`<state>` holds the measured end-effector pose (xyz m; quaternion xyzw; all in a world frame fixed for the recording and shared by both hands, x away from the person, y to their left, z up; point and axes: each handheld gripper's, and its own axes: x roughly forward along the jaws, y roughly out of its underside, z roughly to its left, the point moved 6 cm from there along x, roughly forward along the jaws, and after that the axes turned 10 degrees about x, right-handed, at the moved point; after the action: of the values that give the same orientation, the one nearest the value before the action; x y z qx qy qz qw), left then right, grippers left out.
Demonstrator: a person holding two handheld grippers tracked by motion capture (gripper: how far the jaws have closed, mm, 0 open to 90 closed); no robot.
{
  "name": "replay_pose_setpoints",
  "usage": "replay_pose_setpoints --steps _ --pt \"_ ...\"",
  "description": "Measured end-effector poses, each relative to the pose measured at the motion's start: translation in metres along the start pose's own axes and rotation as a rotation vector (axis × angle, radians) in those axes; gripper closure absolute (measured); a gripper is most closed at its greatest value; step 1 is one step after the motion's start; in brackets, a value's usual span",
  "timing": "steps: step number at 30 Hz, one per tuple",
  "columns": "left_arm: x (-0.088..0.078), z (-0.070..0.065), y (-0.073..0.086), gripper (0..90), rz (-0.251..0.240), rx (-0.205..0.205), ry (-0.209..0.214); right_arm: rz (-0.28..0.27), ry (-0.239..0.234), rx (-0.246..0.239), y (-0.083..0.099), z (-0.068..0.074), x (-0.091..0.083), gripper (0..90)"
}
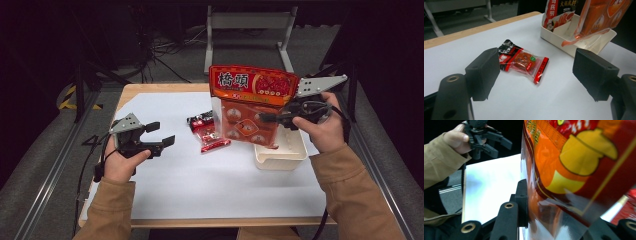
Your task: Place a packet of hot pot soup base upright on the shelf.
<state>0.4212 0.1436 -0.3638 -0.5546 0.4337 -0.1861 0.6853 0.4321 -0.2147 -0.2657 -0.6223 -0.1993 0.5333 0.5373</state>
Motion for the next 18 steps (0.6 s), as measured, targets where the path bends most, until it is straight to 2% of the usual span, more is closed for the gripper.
replay_pose_setpoints --steps 7,18 --pt "0.001 0.002 0.004 22.1 0.008 -0.018 -0.003 -0.017 0.056 0.014 0.005 -0.018 -0.012 70.4" --pt "0.003 0.003 0.005 21.9 0.016 -0.010 0.002 -0.050 0.106 0.038 0.015 -0.038 -0.024 70.4"
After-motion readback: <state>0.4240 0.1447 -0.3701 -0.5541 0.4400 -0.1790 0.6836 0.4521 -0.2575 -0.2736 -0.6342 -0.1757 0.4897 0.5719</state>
